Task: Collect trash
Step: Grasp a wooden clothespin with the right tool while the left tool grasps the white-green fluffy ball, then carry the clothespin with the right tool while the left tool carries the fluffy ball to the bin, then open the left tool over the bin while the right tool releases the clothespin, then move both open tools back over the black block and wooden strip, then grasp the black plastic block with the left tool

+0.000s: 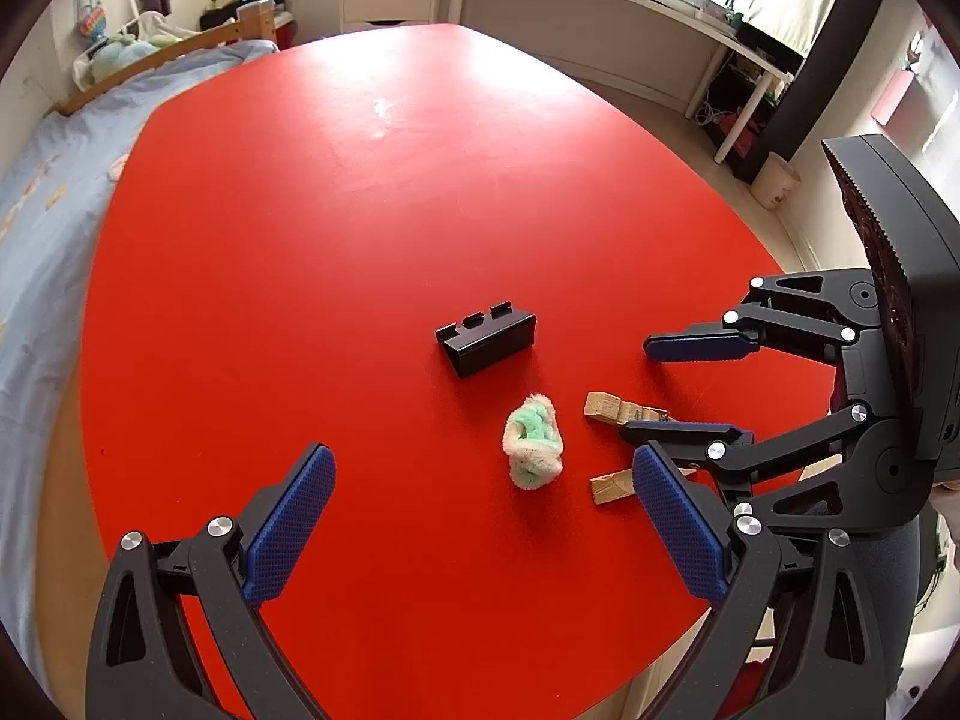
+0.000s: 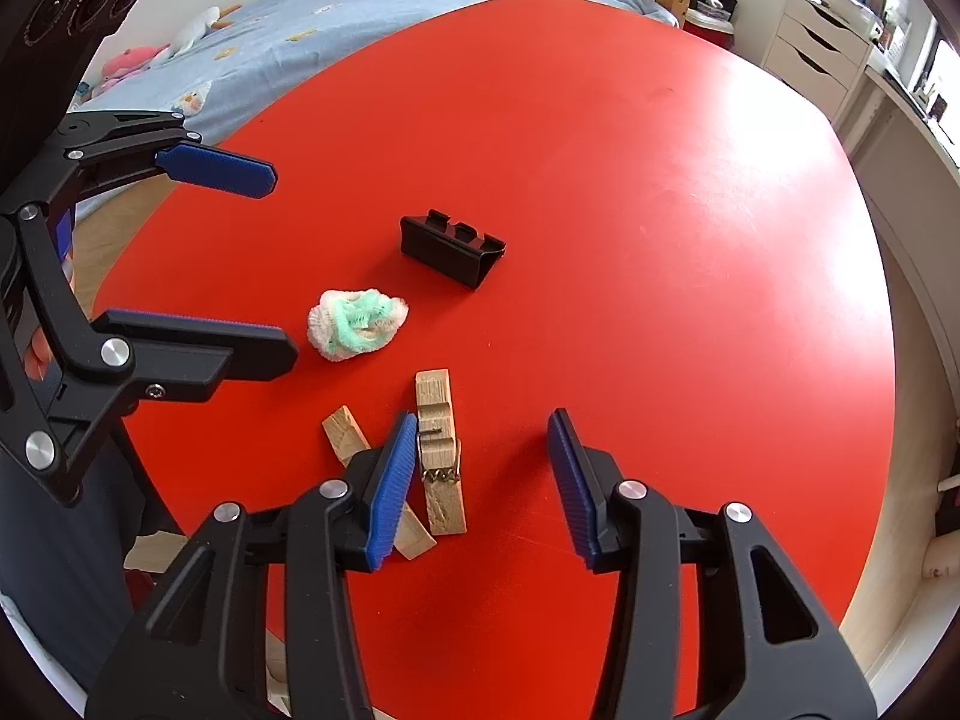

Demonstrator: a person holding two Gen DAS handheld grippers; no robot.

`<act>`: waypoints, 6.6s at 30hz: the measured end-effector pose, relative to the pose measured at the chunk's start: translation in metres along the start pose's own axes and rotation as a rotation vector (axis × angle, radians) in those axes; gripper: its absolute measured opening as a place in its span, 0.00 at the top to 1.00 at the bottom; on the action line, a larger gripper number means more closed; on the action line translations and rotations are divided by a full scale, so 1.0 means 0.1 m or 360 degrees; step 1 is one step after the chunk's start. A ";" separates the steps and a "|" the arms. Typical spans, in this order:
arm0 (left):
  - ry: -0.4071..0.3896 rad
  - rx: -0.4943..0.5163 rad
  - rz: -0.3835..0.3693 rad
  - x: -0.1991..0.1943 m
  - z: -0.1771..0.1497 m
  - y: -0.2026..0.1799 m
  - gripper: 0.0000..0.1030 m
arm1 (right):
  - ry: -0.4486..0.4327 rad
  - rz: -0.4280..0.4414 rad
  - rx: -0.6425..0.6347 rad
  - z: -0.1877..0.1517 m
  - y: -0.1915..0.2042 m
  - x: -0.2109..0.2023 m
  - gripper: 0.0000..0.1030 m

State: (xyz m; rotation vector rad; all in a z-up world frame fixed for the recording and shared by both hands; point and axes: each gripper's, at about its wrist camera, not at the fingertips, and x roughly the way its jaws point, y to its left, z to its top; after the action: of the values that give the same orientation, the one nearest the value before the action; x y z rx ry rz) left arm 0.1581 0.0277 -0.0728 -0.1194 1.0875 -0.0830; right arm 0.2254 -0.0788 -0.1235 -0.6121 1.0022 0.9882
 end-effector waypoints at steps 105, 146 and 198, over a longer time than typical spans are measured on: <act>-0.0244 0.0037 -0.0103 -1.19 -1.30 -0.91 0.83 | -0.0402 0.0108 0.0197 -1.28 0.89 -1.66 0.87; -0.0245 -0.0025 -0.0016 -1.15 -1.36 -0.78 0.07 | -0.0386 0.0134 0.0256 -1.40 0.83 -1.56 0.04; -0.0183 -0.0160 0.0073 -0.77 -0.16 -0.20 0.07 | -0.0242 0.0162 -0.0063 -0.40 0.31 -1.02 0.03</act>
State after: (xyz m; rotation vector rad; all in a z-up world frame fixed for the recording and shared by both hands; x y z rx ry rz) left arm 0.1086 0.0171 -0.0101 -0.1872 0.9794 0.0195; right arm 0.1624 -0.1371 -0.0492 -0.5144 0.8877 1.1297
